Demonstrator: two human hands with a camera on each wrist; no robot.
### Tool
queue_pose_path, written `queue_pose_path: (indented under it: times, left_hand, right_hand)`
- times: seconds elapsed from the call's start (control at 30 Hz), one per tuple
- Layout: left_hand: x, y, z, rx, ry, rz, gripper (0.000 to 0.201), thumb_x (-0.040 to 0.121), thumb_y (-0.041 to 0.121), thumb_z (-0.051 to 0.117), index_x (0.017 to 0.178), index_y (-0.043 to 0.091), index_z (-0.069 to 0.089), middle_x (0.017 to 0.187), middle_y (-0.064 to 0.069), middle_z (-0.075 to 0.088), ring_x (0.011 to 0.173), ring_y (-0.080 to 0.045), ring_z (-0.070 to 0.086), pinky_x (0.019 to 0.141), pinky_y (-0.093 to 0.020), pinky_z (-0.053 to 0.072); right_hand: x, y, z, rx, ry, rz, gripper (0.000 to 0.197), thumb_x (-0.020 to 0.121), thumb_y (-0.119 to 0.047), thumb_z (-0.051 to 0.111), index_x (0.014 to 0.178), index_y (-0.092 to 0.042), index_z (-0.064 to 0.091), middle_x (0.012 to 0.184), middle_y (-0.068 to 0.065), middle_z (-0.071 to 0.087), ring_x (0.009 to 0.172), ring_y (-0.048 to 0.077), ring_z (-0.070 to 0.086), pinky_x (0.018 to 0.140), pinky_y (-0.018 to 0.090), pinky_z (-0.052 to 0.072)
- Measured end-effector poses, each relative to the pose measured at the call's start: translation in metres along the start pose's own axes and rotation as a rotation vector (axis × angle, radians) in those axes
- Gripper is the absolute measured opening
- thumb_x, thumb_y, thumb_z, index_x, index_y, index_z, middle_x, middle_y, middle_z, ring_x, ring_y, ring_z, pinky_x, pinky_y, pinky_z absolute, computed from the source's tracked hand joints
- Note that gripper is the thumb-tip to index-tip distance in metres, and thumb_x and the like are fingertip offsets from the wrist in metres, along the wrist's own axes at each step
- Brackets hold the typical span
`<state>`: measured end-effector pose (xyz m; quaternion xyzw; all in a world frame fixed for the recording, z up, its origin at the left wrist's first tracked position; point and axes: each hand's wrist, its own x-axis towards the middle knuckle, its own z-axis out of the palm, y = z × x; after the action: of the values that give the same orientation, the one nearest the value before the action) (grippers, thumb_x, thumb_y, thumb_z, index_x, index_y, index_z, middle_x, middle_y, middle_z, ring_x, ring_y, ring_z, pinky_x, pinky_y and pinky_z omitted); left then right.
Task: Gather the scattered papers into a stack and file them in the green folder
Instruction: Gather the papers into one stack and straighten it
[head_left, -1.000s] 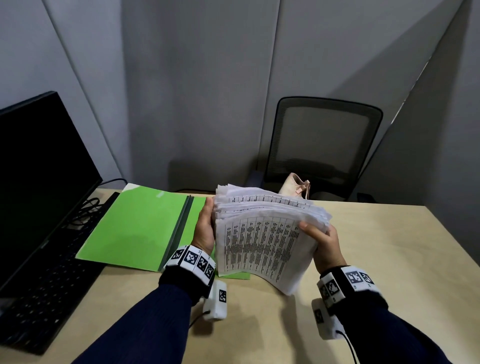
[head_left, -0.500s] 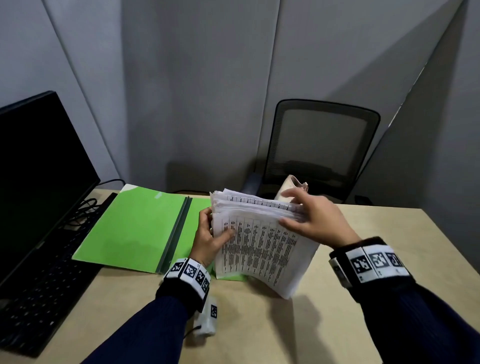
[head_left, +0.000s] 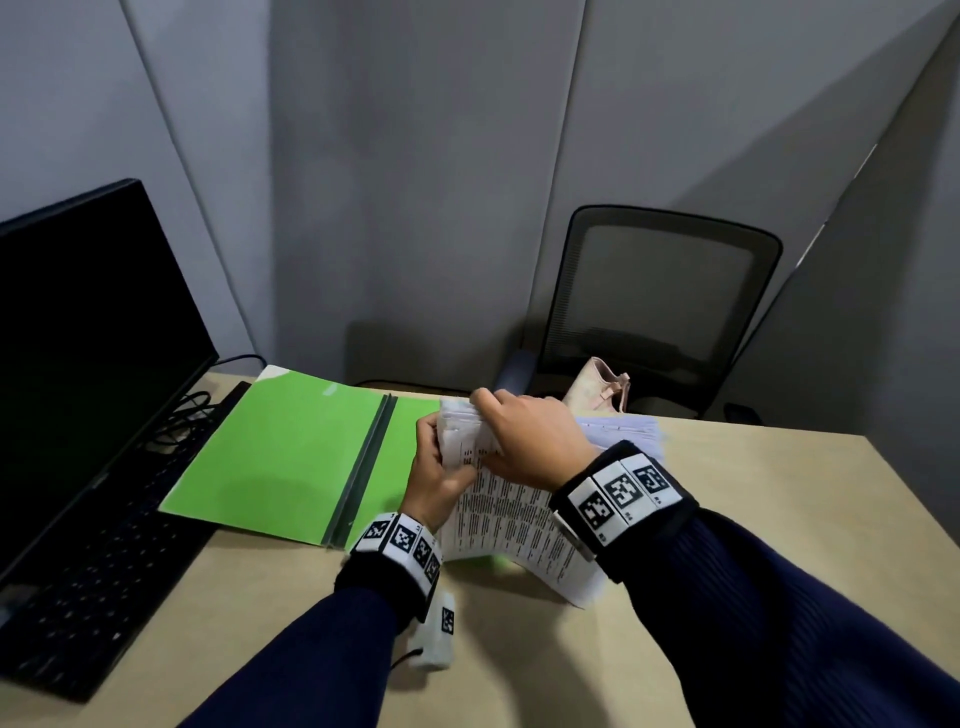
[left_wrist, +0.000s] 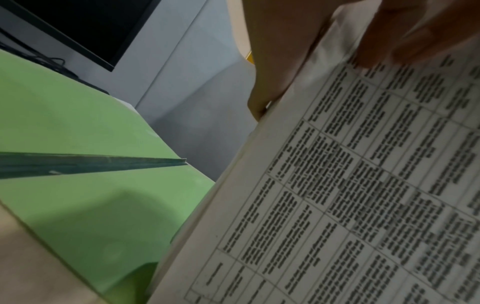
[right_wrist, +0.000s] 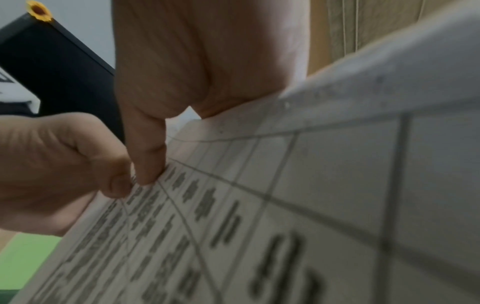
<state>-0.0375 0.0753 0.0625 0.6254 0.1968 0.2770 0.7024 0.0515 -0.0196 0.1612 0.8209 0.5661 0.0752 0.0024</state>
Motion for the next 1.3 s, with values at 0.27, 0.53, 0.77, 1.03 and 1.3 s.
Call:
queue_pose_path:
  times: [0.27,0.53,0.77,1.03,1.3]
  left_hand:
    - [-0.002,0.006,0.005,0.017,0.018,-0.015,0.053,0.053,0.022,0.062,0.102,0.027,0.042,0.092,-0.012,0.058,0.079,-0.025,0.056,0.066,-0.039,0.047]
    - [0.004,0.002,0.009,0.013,-0.011,-0.104,0.034,0.082,-0.017,0.059,0.092,0.015,0.059,0.085,-0.003,0.062,0.076,-0.012,0.057,0.059,-0.010,0.050]
    - [0.002,0.002,-0.002,-0.080,0.062,-0.113,0.027,0.079,-0.014,0.063,0.093,0.009,0.061,0.085,-0.005,0.067,0.069,-0.008,0.068,0.060,-0.015,0.055]
    - [0.001,0.003,-0.007,-0.062,0.045,-0.097,0.029,0.084,-0.013,0.057,0.092,0.014,0.060,0.087,-0.006,0.066,0.065,0.001,0.070,0.059,-0.014,0.055]
    - [-0.005,0.003,-0.005,0.026,0.032,-0.209,0.024,0.087,0.002,0.063,0.104,0.019,0.057,0.096,-0.001,0.066,0.087,-0.012,0.063,0.077,-0.026,0.051]
  right_hand:
    - [0.005,-0.004,0.001,0.037,0.021,-0.036,0.046,0.077,-0.031,0.058,0.118,-0.017,0.043,0.106,0.002,0.061,0.095,0.029,0.064,0.060,0.034,0.038]
    - [-0.001,0.002,-0.006,0.029,-0.086,-0.083,0.025,0.087,-0.019,0.053,0.110,-0.011,0.047,0.109,0.008,0.065,0.096,0.034,0.064,0.062,0.034,0.036]
    - [-0.024,0.040,-0.021,-0.003,-0.171,0.175,0.026,0.082,-0.019,0.053,0.107,-0.016,0.056,0.102,0.011,0.065,0.096,0.034,0.063,0.065,0.032,0.039]
    - [-0.071,0.118,0.007,0.772,-0.084,0.478,0.025,0.062,-0.020,0.084,0.080,-0.009,0.071,0.077,0.004,0.067,0.076,0.017,0.059,0.068,0.030,0.047]
    - [-0.110,0.089,0.122,1.758,0.275,0.703,0.077,0.035,-0.031,0.093,0.098,0.003,0.067,0.088,0.008,0.075,0.079,0.020,0.070,0.071,0.028,0.056]
